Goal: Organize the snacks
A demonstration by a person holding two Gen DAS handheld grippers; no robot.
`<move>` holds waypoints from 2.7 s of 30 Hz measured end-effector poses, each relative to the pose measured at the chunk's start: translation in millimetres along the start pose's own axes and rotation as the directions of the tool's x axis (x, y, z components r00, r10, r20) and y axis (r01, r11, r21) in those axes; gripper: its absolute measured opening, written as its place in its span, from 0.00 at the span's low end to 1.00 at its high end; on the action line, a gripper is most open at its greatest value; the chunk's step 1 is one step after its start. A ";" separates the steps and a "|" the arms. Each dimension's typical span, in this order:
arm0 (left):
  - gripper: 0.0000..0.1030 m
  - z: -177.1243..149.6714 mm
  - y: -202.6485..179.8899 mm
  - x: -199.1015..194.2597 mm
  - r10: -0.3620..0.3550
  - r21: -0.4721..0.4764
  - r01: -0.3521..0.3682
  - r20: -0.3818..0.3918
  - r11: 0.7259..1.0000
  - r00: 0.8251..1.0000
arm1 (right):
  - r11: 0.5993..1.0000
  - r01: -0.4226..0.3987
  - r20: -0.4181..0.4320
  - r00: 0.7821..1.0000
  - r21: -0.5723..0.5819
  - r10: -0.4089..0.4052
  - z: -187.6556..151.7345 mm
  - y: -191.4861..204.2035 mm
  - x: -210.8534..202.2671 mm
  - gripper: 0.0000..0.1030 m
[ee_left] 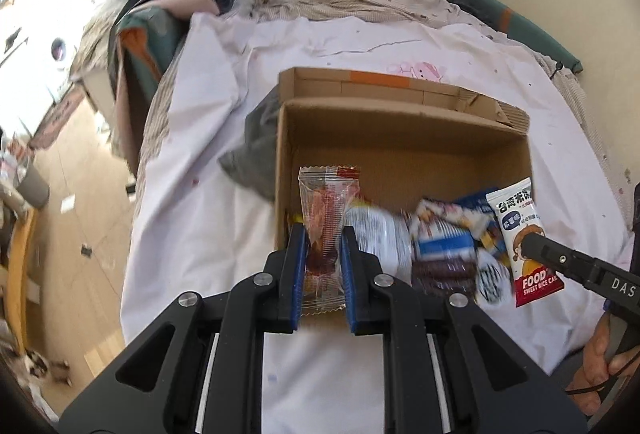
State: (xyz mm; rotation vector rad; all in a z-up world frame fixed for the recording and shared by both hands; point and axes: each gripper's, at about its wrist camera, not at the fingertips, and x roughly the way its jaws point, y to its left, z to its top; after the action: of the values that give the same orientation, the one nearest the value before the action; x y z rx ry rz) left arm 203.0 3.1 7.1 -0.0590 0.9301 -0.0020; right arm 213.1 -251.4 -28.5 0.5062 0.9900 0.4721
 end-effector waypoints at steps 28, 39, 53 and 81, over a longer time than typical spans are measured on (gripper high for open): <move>0.65 -7.6 -13.4 22.0 -0.032 -0.003 0.032 0.038 0.999 0.999 | 0.991 0.116 0.033 0.993 -0.063 -0.114 -2.7 -4.5 17.9 0.61; 0.69 -13.3 -9.0 -4.0 -0.033 0.000 0.033 0.095 0.999 0.995 | 0.951 0.226 0.221 0.959 -0.213 -0.179 -13.7 33.3 -14.7 0.97; 0.79 -47.4 -1.7 -52.6 0.031 -0.020 -0.028 0.189 0.999 0.981 | 0.919 0.319 0.354 0.908 -0.231 -0.225 -48.9 49.6 -76.5 0.99; 0.99 -116.8 9.2 -91.6 0.033 -0.047 -0.024 0.199 0.999 0.980 | 0.876 0.409 0.357 0.882 -0.256 -0.308 -126.4 69.8 -84.0 1.00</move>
State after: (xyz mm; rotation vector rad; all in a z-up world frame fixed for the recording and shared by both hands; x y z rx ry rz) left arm 54.4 9.0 10.3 -0.0854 0.7303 0.0506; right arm 53.5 -222.2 11.4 0.0806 0.6651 0.1988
